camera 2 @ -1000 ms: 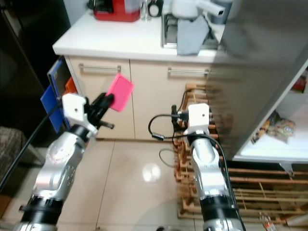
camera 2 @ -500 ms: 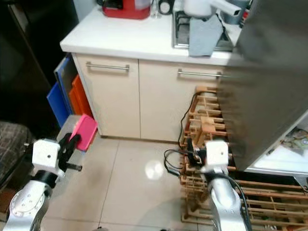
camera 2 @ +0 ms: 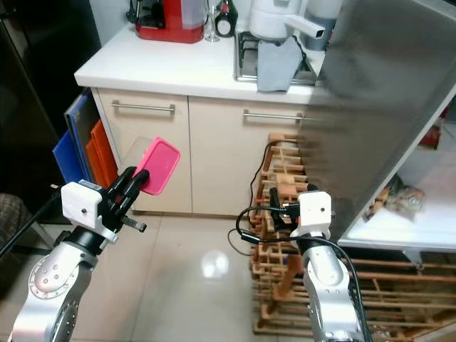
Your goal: Restocking fridge
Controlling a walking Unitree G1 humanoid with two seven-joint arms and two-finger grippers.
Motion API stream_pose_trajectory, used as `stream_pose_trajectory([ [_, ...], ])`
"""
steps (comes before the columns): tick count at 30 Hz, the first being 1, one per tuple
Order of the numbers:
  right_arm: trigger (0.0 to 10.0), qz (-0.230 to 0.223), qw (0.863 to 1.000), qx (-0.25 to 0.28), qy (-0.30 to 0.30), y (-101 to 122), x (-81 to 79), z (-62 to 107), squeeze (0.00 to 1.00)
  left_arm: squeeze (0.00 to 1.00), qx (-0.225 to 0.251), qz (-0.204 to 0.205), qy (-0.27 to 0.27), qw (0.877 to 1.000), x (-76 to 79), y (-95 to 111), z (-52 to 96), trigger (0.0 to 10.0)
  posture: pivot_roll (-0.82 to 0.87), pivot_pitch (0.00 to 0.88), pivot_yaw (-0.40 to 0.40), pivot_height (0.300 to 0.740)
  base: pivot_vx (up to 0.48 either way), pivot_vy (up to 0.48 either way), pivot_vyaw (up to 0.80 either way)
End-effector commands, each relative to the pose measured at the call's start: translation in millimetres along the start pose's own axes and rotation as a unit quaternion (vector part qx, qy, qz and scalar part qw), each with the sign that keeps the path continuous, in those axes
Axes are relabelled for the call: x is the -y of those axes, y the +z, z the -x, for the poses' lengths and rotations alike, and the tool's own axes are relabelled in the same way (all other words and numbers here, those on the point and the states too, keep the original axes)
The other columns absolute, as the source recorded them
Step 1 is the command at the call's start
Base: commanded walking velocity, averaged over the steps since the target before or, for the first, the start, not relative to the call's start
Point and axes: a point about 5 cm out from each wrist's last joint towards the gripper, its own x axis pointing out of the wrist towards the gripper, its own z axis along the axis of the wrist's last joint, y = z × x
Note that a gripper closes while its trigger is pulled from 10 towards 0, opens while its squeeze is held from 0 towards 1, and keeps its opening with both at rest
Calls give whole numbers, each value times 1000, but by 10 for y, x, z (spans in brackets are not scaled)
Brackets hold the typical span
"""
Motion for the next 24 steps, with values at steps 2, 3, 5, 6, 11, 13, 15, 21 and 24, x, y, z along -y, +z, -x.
stream_pose_trajectory([
  [2,10000,-8,1000,-4,-3,-12,-2,-4,0,0,19,-5,-14,1000,6,97,-13,10000,-60,0,-11,740,0,-480,0],
  [3,10000,-8,1000,-4,-1,-13,-13,-3,0,0,18,-3,-13,1000,5,94,-14,10000,-60,0,-10,740,0,-480,0],
  [5,10000,-7,1000,-6,3,-21,-37,4,0,0,18,0,-16,1000,5,89,-14,10000,-62,0,-10,740,0,-480,0],
  [6,10000,-7,1000,-6,3,-21,-37,4,0,0,18,0,-16,1000,5,89,-14,10000,-62,0,-10,740,0,-480,0],
  [11,10000,-7,1000,-7,8,-34,-57,13,0,0,22,-1,-15,1000,-9,95,-34,10000,-68,0,-10,740,0,-465,0],
  [13,10000,-7,1000,-7,8,-38,-57,15,0,0,22,4,-12,1000,-20,95,-45,10000,-71,0,-10,740,0,-212,0],
  [15,10000,-7,1000,-8,11,-44,-58,22,0,0,23,9,-8,1000,-42,90,-73,10000,-71,0,-10,740,0,0,0],
  [21,10000,5,999,-31,30,-156,7,241,0,0,-57,30,8,998,-123,-192,10,10000,-76,0,-5,740,0,0,0],
  [24,10000,20,997,-70,39,-313,70,417,0,0,-107,27,15,994,-166,-372,143,10000,-80,0,-7,740,0,0,0],
])
